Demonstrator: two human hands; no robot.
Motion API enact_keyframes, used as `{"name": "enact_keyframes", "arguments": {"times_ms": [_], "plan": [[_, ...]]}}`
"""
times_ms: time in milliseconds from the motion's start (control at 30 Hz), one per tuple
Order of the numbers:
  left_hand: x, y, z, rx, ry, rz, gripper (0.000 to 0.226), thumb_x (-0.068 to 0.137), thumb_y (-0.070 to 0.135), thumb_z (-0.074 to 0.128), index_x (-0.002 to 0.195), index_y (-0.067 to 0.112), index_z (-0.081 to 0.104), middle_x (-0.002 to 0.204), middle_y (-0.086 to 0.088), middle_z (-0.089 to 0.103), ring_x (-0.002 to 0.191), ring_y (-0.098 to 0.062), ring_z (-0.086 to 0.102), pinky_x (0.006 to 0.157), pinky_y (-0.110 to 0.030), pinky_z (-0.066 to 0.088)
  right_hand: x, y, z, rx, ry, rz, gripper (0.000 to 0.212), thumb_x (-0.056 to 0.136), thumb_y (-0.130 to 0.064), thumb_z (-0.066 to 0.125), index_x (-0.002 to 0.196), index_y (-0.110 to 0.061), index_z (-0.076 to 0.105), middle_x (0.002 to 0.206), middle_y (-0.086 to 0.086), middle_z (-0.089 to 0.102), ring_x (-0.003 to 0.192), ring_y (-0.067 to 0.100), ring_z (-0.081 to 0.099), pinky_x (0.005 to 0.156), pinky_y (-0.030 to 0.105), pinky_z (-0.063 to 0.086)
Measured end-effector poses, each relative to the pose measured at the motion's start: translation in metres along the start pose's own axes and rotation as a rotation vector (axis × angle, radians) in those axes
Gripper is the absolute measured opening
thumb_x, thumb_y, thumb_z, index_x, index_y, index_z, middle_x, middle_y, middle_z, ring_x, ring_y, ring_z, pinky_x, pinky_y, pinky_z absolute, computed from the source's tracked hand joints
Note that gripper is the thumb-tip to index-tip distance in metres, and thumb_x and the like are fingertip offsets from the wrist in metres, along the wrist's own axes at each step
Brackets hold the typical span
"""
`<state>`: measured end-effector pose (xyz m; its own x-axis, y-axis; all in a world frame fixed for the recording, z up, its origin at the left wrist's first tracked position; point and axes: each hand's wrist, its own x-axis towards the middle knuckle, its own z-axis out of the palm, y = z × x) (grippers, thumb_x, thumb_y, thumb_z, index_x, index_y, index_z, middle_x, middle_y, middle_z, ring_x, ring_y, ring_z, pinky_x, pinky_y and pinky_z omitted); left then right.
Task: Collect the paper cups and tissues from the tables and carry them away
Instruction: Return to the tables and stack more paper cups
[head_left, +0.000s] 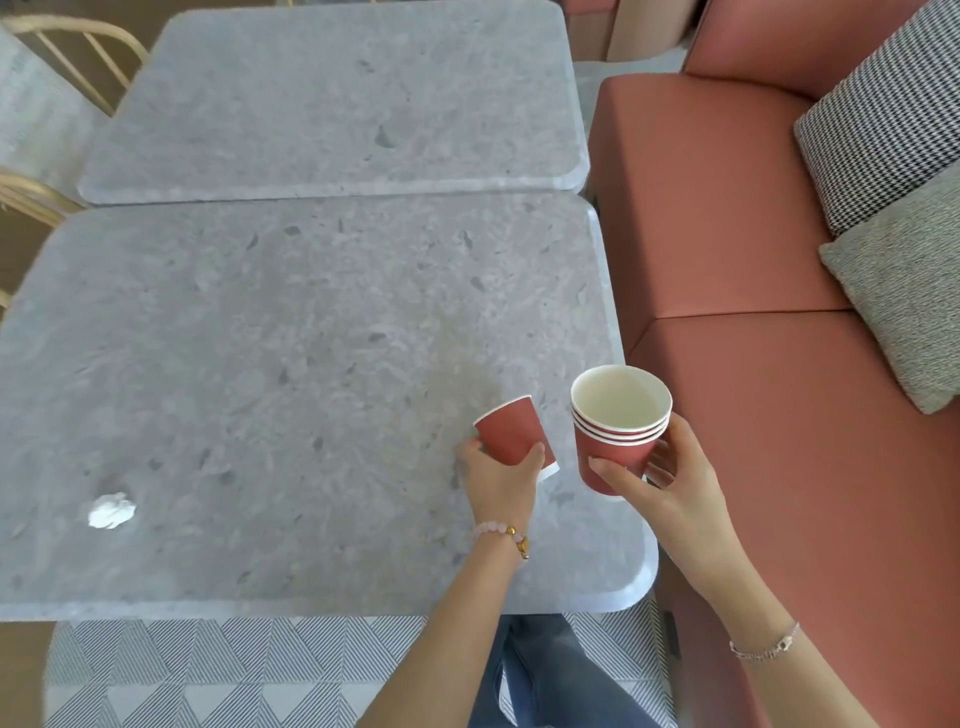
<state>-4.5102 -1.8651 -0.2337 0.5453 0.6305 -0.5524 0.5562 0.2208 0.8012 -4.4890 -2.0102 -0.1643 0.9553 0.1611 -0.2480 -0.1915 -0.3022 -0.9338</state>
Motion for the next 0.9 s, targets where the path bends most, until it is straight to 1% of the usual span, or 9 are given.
{"name": "enact_keyframes", "arguments": {"times_ms": [167, 267, 300, 400, 467, 567, 733, 833, 900], "plan": [[0.0, 0.0, 0.0, -0.037, -0.051, 0.046, 0.044, 0.069, 0.012, 0.078, 0.101, 0.018, 0.047, 0.092, 0.0, 0.066, 0.076, -0.005, 0.065, 0.056, -0.01, 0.047, 0.003, 0.001, -0.002, 0.002, -0.004, -0.007, 0.064, 0.069, -0.016, 0.082, 0.124, -0.025, 0.051, 0.113, -0.01, 0.064, 0.104, 0.003, 0.061, 0.086, 0.017, 0.048], [-0.002, 0.002, -0.001, -0.066, -0.065, 0.078, 0.047, 0.069, 0.009, 0.078, 0.093, 0.031, 0.043, 0.088, 0.013, 0.061, 0.07, 0.009, 0.062, 0.057, -0.007, 0.046, 0.004, 0.001, -0.003, 0.005, -0.001, -0.007, 0.063, 0.07, -0.016, 0.082, 0.124, -0.026, 0.05, 0.113, -0.009, 0.064, 0.105, 0.004, 0.061, 0.085, 0.015, 0.049], [-0.003, 0.003, -0.002, -0.072, -0.069, 0.089, 0.048, 0.069, 0.009, 0.078, 0.094, 0.032, 0.044, 0.088, 0.014, 0.061, 0.07, 0.012, 0.061, 0.057, -0.006, 0.046, 0.005, 0.001, -0.003, 0.008, 0.0, -0.006, 0.063, 0.07, -0.016, 0.082, 0.124, -0.026, 0.05, 0.114, -0.009, 0.064, 0.105, 0.004, 0.061, 0.085, 0.015, 0.049], [-0.005, 0.008, -0.005, -0.084, -0.106, 0.104, 0.054, 0.07, 0.012, 0.079, 0.11, 0.026, 0.045, 0.097, 0.011, 0.062, 0.08, 0.008, 0.061, 0.061, -0.005, 0.046, 0.006, 0.002, -0.003, 0.013, 0.005, -0.008, 0.064, 0.07, -0.015, 0.082, 0.125, -0.023, 0.051, 0.115, -0.007, 0.064, 0.106, 0.006, 0.061, 0.085, 0.015, 0.049], [-0.006, 0.015, -0.008, -0.084, -0.119, 0.138, 0.057, 0.071, 0.013, 0.079, 0.114, 0.025, 0.043, 0.099, 0.012, 0.06, 0.083, 0.007, 0.06, 0.062, -0.004, 0.045, 0.007, 0.003, -0.004, 0.014, 0.01, -0.009, 0.064, 0.071, -0.015, 0.082, 0.126, -0.021, 0.051, 0.115, -0.006, 0.064, 0.106, 0.007, 0.061, 0.085, 0.014, 0.049], [-0.01, 0.026, -0.014, -0.089, -0.134, 0.2, 0.056, 0.071, 0.014, 0.079, 0.113, 0.028, 0.044, 0.103, 0.012, 0.059, 0.089, 0.002, 0.061, 0.065, -0.006, 0.046, 0.007, 0.0, -0.004, 0.022, 0.023, -0.019, 0.064, 0.071, -0.016, 0.082, 0.126, -0.022, 0.051, 0.114, -0.009, 0.064, 0.104, 0.003, 0.061, 0.082, 0.012, 0.049], [-0.018, 0.052, -0.029, -0.162, -0.167, 0.301, 0.054, 0.071, 0.01, 0.079, 0.109, 0.03, 0.047, 0.106, 0.014, 0.058, 0.081, 0.012, 0.061, 0.064, -0.006, 0.046, 0.005, -0.006, -0.002, 0.036, 0.037, -0.049, 0.063, 0.07, -0.017, 0.082, 0.124, -0.027, 0.051, 0.112, -0.013, 0.064, 0.101, 0.002, 0.061, 0.079, 0.011, 0.049], [-0.023, 0.072, -0.039, -0.214, -0.187, 0.37, 0.053, 0.069, 0.007, 0.079, 0.104, 0.033, 0.049, 0.105, 0.015, 0.059, 0.081, 0.014, 0.061, 0.063, -0.004, 0.045, 0.006, -0.013, 0.002, 0.034, 0.031, -0.067, 0.063, 0.07, -0.018, 0.083, 0.121, -0.033, 0.051, 0.11, -0.014, 0.064, 0.1, 0.001, 0.061, 0.078, 0.012, 0.048], [-0.027, 0.085, -0.048, -0.23, -0.189, 0.415, 0.054, 0.066, 0.01, 0.081, 0.105, 0.033, 0.05, 0.105, 0.015, 0.06, 0.082, 0.013, 0.061, 0.063, -0.005, 0.046, 0.006, -0.017, 0.004, 0.039, 0.025, -0.079, 0.063, 0.07, -0.018, 0.083, 0.122, -0.032, 0.051, 0.11, -0.013, 0.064, 0.1, 0.003, 0.061, 0.08, 0.015, 0.047]]}}
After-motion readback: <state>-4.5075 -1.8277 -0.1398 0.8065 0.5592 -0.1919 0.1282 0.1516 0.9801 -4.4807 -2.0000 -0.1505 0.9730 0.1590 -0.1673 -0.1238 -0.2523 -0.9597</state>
